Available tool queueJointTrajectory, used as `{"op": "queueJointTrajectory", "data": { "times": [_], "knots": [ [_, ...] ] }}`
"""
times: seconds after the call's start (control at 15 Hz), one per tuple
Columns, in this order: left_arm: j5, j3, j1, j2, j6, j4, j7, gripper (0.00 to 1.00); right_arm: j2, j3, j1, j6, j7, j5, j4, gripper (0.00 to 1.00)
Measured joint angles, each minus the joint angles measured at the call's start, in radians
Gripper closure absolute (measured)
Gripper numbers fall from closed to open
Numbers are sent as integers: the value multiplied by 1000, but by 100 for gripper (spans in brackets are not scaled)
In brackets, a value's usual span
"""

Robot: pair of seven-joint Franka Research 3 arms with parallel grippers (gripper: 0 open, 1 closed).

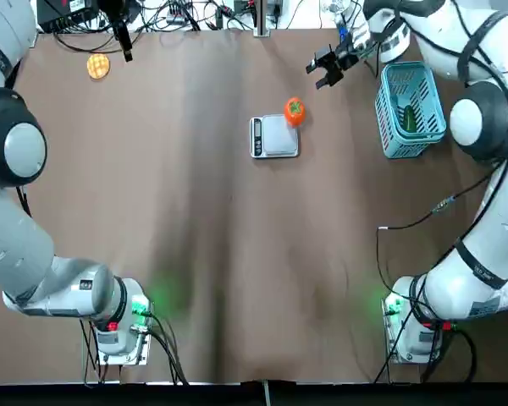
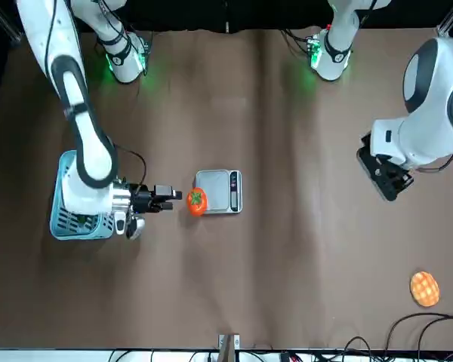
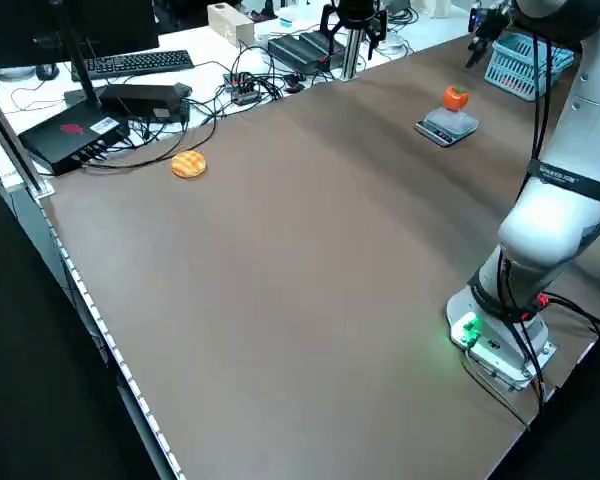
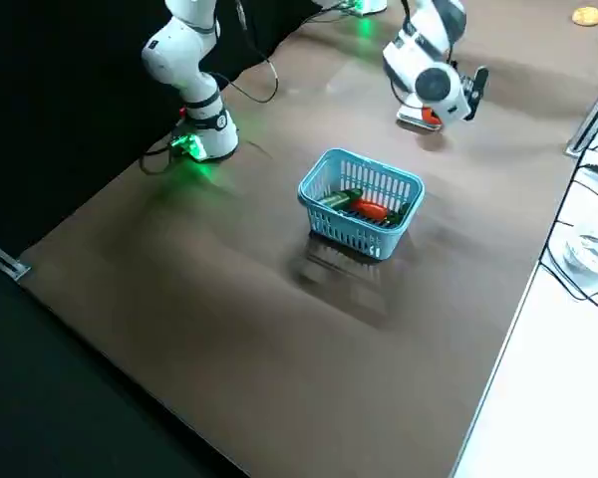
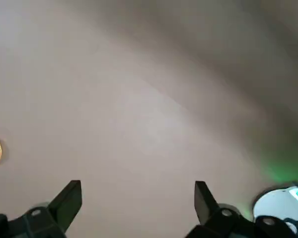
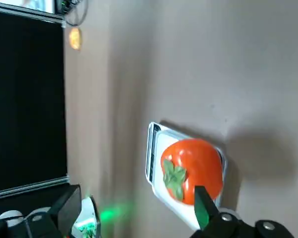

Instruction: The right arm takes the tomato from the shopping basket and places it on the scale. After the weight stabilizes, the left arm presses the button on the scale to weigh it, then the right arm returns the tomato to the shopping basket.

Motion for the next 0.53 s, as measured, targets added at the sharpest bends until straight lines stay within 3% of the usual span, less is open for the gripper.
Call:
{"op": "queueJointTrajectory", "data": {
  "times": [0.27,0.53],
  "knots": [
    [0,4,24,-46,-84,5,-181,0,89,1,4,2,-168,117,2,0],
    [0,4,34,-61,-161,48,-364,0,144,1,8,3,-286,136,10,0]
  ]
}}
